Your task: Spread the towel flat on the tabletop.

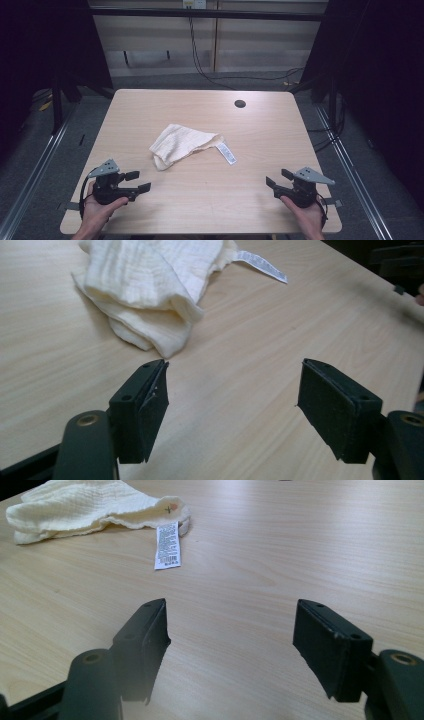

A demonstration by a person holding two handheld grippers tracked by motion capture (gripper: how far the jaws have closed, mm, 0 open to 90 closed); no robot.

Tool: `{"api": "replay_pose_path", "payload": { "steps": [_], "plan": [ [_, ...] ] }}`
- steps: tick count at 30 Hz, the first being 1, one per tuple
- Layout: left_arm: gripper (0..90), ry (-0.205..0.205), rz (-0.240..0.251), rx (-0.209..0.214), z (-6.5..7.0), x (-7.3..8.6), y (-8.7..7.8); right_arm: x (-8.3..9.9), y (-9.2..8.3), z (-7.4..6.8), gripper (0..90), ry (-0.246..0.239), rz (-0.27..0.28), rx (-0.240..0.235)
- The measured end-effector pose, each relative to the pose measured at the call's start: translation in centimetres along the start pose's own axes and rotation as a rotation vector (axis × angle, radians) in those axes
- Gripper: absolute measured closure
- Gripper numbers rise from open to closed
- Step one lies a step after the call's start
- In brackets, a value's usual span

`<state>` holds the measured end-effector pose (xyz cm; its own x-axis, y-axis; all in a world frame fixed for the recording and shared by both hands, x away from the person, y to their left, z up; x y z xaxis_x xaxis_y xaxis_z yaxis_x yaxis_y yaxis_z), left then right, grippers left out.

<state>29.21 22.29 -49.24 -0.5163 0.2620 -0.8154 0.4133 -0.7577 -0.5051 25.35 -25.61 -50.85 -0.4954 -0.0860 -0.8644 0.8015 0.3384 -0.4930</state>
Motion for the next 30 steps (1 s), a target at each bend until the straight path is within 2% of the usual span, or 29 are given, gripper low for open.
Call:
{"api": "replay_pose_path", "payload": {
  "steps": [2, 3, 7, 8, 11, 12, 15, 18, 19, 20, 21, 22, 23, 26, 28, 30],
  "plan": [
    [41.3, 0.030, 0.020, -0.014, 0.0, -0.2, 0.0, 0.0, 0.0, -0.1, 29.4, 0.000, -0.005, -0.005],
    [39.9, 0.030, 0.023, -0.010, 0.0, -0.3, 0.1, 0.1, 0.0, -0.2, 29.0, 0.004, -0.008, -0.013],
    [45.5, 0.029, 0.009, -0.019, -0.4, -0.3, 0.3, 0.1, -0.1, -0.3, 28.1, 0.015, -0.018, -0.029],
    [46.4, 0.015, 0.004, -0.012, -0.4, -0.3, 0.4, 0.1, -0.1, -0.4, 28.1, 0.015, -0.022, -0.031],
    [47.8, 0.023, -0.008, -0.012, -0.4, -0.4, 0.4, 0.1, -0.1, -0.6, 27.9, 0.011, -0.022, -0.045],
    [48.6, 0.016, -0.004, 0.001, -0.3, -0.5, 0.4, 0.1, -0.2, -0.8, 27.3, 0.007, -0.025, -0.050],
    [46.7, 0.019, -0.004, 0.003, -0.2, -0.8, 0.3, 0.1, -0.2, -1.2, 27.0, -0.002, -0.030, -0.065],
    [43.6, 0.005, -0.015, 0.057, -0.1, -1.9, 0.5, 0.0, -0.2, -1.5, 24.7, -0.003, -0.035, -0.077],
    [44.0, 0.006, -0.016, 0.060, -0.1, -2.2, 0.6, 0.0, -0.3, -1.7, 24.8, -0.004, -0.039, -0.089],
    [43.5, 0.006, -0.016, 0.060, -0.1, -2.2, 0.6, 0.0, -0.3, -1.8, 24.7, -0.005, -0.044, -0.091],
    [42.8, 0.033, -0.020, 0.050, -0.2, -2.8, 0.8, 0.1, -0.3, -1.9, 24.8, -0.009, -0.048, -0.098],
    [41.7, 0.042, -0.019, 0.047, -0.3, -3.0, 0.8, 0.1, -0.4, -2.1, 25.0, -0.007, -0.053, -0.106],
    [40.7, 0.045, -0.010, 0.059, -0.4, -3.3, 0.9, 0.1, -0.4, -2.1, 25.0, -0.006, -0.058, -0.111],
    [36.8, 0.037, -0.009, 0.057, -0.9, -3.8, 1.2, 0.1, -0.5, -2.3, 25.7, 0.000, -0.075, -0.118],
    [34.2, 0.029, -0.006, 0.020, -1.7, -4.5, 1.9, 0.1, -0.6, -2.4, 25.7, -0.006, -0.070, -0.136],
    [34.0, 0.028, -0.015, 0.014, -2.2, -4.9, 2.3, 0.0, -0.6, -2.5, 25.7, -0.007, -0.069, -0.152]
  ]
}}
Point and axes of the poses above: each handheld gripper's, and its own axes: y roughly forward along the jaws, x roughly out of its underside, z roughly to its right, the point moved 5 cm from there along y, roughly forward along the jaws, and after that the axes turned 3 degrees about x, right-handed, at the moved point
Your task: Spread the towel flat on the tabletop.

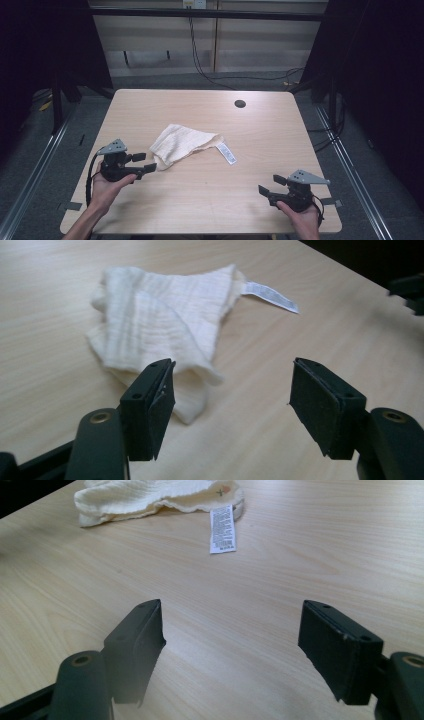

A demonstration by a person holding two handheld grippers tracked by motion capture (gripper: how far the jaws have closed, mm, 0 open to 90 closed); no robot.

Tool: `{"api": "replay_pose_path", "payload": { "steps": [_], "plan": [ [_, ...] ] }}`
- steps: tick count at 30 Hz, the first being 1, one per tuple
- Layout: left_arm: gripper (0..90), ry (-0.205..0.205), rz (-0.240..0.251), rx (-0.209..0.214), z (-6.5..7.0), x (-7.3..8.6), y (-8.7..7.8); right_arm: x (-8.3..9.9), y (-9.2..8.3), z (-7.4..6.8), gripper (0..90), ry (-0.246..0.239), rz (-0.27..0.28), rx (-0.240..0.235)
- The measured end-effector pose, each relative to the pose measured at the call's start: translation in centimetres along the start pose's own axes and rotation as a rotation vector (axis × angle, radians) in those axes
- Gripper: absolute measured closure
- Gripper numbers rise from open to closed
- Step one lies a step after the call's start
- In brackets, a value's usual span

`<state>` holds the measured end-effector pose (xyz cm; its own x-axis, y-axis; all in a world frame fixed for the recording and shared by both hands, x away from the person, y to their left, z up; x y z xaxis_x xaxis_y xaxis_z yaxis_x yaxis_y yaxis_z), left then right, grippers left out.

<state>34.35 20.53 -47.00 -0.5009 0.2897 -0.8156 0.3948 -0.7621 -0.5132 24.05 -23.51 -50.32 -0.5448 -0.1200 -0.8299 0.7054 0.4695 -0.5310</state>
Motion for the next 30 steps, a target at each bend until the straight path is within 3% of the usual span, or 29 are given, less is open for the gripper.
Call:
{"api": "replay_pose_path", "payload": {
  "steps": [3, 5, 10, 18, 19, 20, 21, 22, 23, 24, 25, 30],
  "plan": [
    [34.0, 0.041, -0.017, -0.033, -0.3, -0.7, 0.3, 0.0, 0.0, -0.2, 26.9, -0.005, -0.003, -0.015],
    [34.4, 0.029, 0.000, -0.018, -0.5, -1.4, 0.4, 0.1, 0.0, -0.3, 26.9, -0.012, -0.011, -0.022],
    [38.2, 0.047, 0.026, -0.014, -0.8, -3.1, 0.7, 0.1, 0.0, -0.3, 27.1, -0.006, -0.014, -0.039],
    [39.9, 0.083, 0.010, 0.011, -1.2, -4.9, 2.0, 0.1, 0.2, -0.4, 27.2, -0.007, -0.023, -0.059],
    [41.5, 0.089, 0.012, 0.003, -1.3, -4.9, 2.2, 0.1, 0.2, -0.4, 27.2, -0.010, -0.023, -0.059],
    [46.5, 0.135, 0.033, -0.057, -1.5, -4.8, 2.4, 0.1, 0.2, -0.5, 27.2, -0.010, -0.025, -0.059],
    [52.7, 0.135, 0.033, -0.057, -1.5, -4.8, 2.4, 0.1, 0.2, -0.5, 27.2, -0.010, -0.025, -0.059],
    [52.4, 0.083, 0.038, -0.016, -1.7, -4.4, 2.9, 0.2, 0.2, -0.5, 26.5, -0.012, -0.029, -0.060],
    [51.6, 0.066, 0.016, -0.001, -1.8, -4.0, 3.4, 0.2, 0.3, -0.5, 25.8, -0.013, -0.032, -0.060],
    [51.8, 0.080, -0.014, -0.011, -2.0, -3.5, 3.9, 0.2, 0.3, -0.5, 25.8, -0.016, -0.036, -0.060],
    [51.9, 0.069, -0.043, -0.002, -2.2, -2.9, 4.6, 0.2, 0.3, -0.5, 25.9, -0.019, -0.040, -0.061],
    [50.0, 0.052, -0.101, -0.007, -3.3, -2.1, 6.4, 0.3, 0.4, -0.6, 25.8, -0.027, -0.050, -0.062]
  ]
}}
Point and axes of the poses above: each handheld gripper's, and its own axes: y roughly forward along the jaws, x roughly out of its underside, z roughly to its right, the point moved 5 cm from there along y, roughly forward along the jaws, and after that the axes turned 3 degrees about x, right-handed, at the moved point
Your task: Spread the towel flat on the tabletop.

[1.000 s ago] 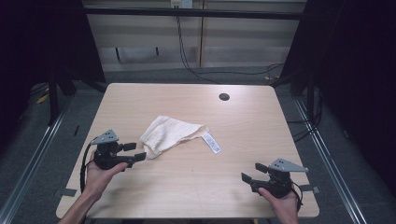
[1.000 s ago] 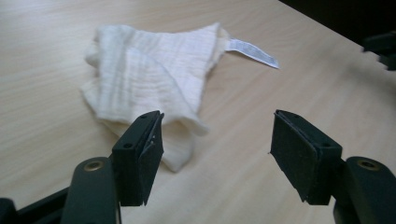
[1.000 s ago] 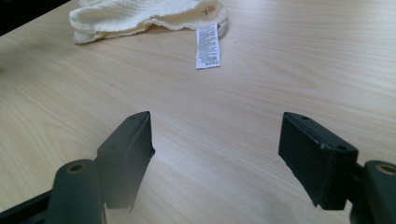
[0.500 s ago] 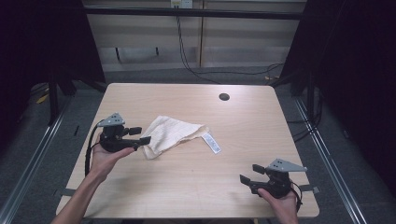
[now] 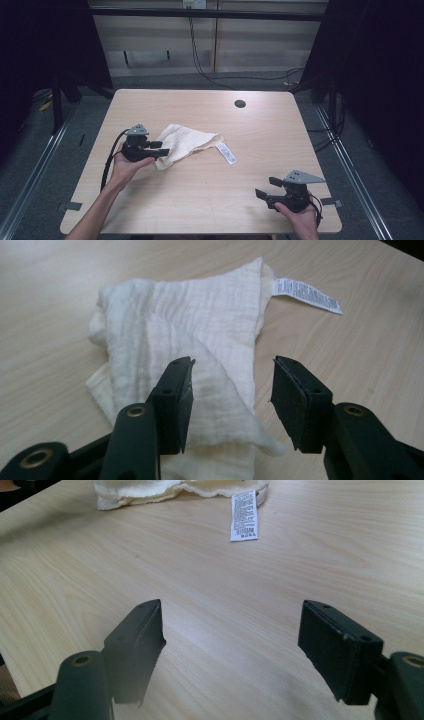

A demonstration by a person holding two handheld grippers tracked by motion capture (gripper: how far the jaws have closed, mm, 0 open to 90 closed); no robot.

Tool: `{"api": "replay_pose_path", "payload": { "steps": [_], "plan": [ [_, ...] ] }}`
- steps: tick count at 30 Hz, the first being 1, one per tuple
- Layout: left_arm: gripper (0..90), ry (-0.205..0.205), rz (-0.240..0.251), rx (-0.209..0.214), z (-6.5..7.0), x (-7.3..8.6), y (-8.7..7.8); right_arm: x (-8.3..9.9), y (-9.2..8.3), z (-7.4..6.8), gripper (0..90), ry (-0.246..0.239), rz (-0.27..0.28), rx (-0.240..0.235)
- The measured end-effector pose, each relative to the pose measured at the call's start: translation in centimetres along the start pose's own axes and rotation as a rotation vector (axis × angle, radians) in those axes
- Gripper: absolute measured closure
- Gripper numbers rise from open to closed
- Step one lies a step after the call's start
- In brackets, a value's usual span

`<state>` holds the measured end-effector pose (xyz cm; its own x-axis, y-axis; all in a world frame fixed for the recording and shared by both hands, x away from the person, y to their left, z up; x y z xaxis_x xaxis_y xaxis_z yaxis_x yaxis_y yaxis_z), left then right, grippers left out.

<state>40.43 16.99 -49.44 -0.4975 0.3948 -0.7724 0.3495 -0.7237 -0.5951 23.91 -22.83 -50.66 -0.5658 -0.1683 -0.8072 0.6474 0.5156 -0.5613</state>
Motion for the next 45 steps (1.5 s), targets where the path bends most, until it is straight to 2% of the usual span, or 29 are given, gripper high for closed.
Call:
{"api": "replay_pose_path", "payload": {
  "steps": [4, 7, 9, 11, 14, 18, 19, 20, 22, 24, 26, 28, 32, 34, 35, 39, 40, 41, 45],
  "plan": [
    [50.8, -0.007, -0.041, 0.025, -0.5, 0.5, 1.1, 0.2, 0.3, 0.0, 25.8, 0.000, -0.024, -0.012],
    [58.6, -0.008, -0.067, 0.057, -0.4, 1.1, 1.8, 0.2, 0.4, 0.0, 25.6, 0.003, -0.032, -0.014],
    [59.0, 0.002, -0.091, 0.024, -0.3, 1.3, 2.2, 0.2, 0.4, 0.0, 25.4, 0.003, -0.033, -0.013],
    [57.6, 0.008, -0.104, 0.028, -0.3, 1.5, 2.6, 0.2, 0.5, 0.0, 25.4, 0.001, -0.036, -0.018],
    [54.8, 0.033, -0.144, 0.001, -0.5, 2.0, 3.1, 0.2, 0.4, -0.1, 25.4, -0.008, -0.040, -0.018],
    [54.5, 0.044, -0.146, -0.004, -0.5, 2.1, 3.3, 0.3, 0.4, -0.2, 24.8, -0.009, -0.039, -0.023],
    [54.5, 0.039, -0.150, 0.015, -0.5, 2.2, 3.3, 0.3, 0.4, -0.2, 24.7, -0.013, -0.039, -0.021],
    [55.1, 0.041, -0.151, 0.013, -0.5, 2.2, 3.3, 0.3, 0.4, -0.2, 24.6, -0.017, -0.044, -0.019],
    [60.4, 0.043, -0.156, 0.007, -0.6, 2.3, 3.2, 0.4, 0.4, -0.2, 24.5, -0.021, -0.046, -0.021],
    [70.7, 0.055, -0.146, -0.005, -0.6, 2.5, 3.1, 0.4, 0.5, -0.2, 24.4, -0.018, -0.048, -0.026],
    [75.2, 0.045, -0.148, 0.019, -0.5, 2.5, 3.1, 0.4, 0.6, -0.3, 24.0, -0.011, -0.052, -0.039],
    [78.5, 0.035, -0.145, 0.037, -0.6, 2.5, 3.1, 0.5, 0.6, -0.4, 24.0, -0.025, -0.058, -0.034],
    [81.4, 0.037, -0.149, 0.041, -0.5, 2.6, 3.1, 0.5, 0.7, -0.4, 24.0, -0.021, -0.062, -0.031],
    [82.1, 0.046, -0.147, 0.027, -0.3, 2.6, 3.1, 0.5, 0.7, -0.3, 24.0, -0.022, -0.060, -0.029],
    [82.2, 0.034, -0.137, 0.031, -0.1, 2.7, 3.1, 0.5, 0.7, -0.3, 24.0, -0.020, -0.063, -0.027],
    [82.9, 0.039, -0.139, 0.031, 0.3, 2.9, 3.0, 0.6, 0.7, -0.2, 24.0, -0.018, -0.075, -0.024],
    [83.1, 0.048, -0.150, 0.051, 0.9, 3.0, 2.9, 0.6, 0.7, -0.3, 24.0, -0.020, -0.071, -0.025],
    [83.2, 0.048, -0.150, 0.051, 0.9, 3.0, 2.9, 0.6, 0.7, -0.3, 24.0, -0.020, -0.071, -0.025],
    [83.2, 0.070, -0.163, 0.089, 2.2, 3.2, 3.1, 0.5, 0.6, -0.3, 24.0, -0.025, -0.068, -0.026]
  ]
}}
Point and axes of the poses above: each handheld gripper's, and its own axes: y roughly forward along the jaws, x roughly out of its underside, z roughly to its right, the point moved 5 cm from there along y, roughly forward along the jaws, and after that the axes turned 3 degrees about x, right-handed, at the moved point
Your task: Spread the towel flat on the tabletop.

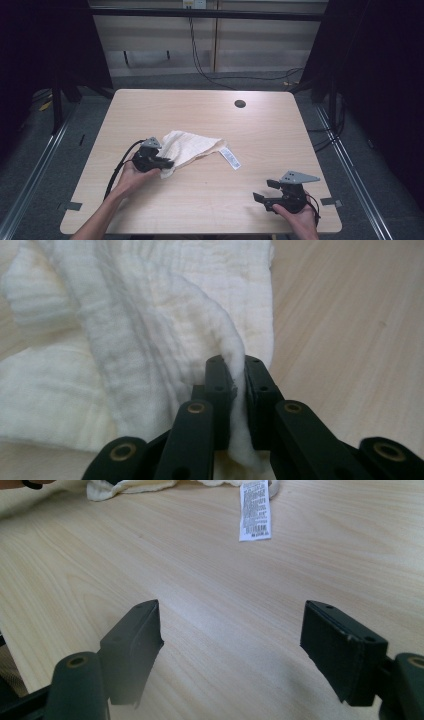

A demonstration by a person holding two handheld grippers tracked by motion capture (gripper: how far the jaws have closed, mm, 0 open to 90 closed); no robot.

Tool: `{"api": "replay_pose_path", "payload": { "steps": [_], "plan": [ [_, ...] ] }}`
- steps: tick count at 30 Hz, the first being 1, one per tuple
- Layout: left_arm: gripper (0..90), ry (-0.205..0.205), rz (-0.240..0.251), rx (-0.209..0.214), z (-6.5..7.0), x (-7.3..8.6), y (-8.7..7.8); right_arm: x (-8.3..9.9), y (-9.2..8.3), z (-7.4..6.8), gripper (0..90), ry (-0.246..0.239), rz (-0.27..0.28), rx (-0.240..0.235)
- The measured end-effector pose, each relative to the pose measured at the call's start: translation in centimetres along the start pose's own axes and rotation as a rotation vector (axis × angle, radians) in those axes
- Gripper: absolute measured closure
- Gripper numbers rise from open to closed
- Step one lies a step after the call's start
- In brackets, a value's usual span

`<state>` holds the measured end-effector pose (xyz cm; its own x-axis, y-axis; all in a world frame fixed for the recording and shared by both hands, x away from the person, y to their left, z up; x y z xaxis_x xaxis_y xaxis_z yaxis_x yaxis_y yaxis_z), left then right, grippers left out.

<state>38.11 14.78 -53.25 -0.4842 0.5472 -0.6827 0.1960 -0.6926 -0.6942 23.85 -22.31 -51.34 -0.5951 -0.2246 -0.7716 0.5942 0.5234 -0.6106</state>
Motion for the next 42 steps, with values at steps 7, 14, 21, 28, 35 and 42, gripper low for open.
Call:
{"api": "replay_pose_path", "payload": {
  "steps": [7, 14, 21, 28, 35, 42],
  "plan": [
    [83.2, 0.019, -0.008, 0.051, 1.7, -0.1, 0.7, 0.0, 0.0, 0.0, 24.0, -0.005, 0.001, 0.000],
    [83.1, 0.065, -0.050, 0.106, 4.0, 0.0, 1.0, 0.0, 0.0, 0.0, 24.1, -0.003, 0.006, 0.003],
    [83.0, 0.090, -0.075, 0.114, 5.6, 0.3, 1.1, -0.1, 0.1, 0.0, 24.1, -0.004, 0.004, 0.006],
    [83.0, 0.103, -0.074, 0.133, 6.6, 1.1, 0.6, -0.1, 0.2, -0.1, 26.6, -0.010, 0.001, 0.013],
    [83.0, 0.124, -0.099, 0.172, 8.9, 1.9, 0.3, -0.1, 0.2, -0.1, 29.0, -0.007, -0.001, 0.003],
    [80.3, 0.117, -0.108, 0.181, 10.0, 2.7, -0.2, -0.2, 0.1, -0.5, 45.4, -0.011, -0.006, -0.036]
  ]
}}
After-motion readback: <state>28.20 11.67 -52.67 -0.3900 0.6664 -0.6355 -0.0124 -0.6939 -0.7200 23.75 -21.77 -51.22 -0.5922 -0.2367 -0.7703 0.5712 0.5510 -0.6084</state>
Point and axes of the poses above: each handheld gripper's, and its own axes: y roughly forward along the jaws, x roughly out of its underside, z roughly to its right, the point moved 5 cm from there along y, roughly forward along the jaws, and after that the axes turned 3 degrees about x, right-handed, at the moved point
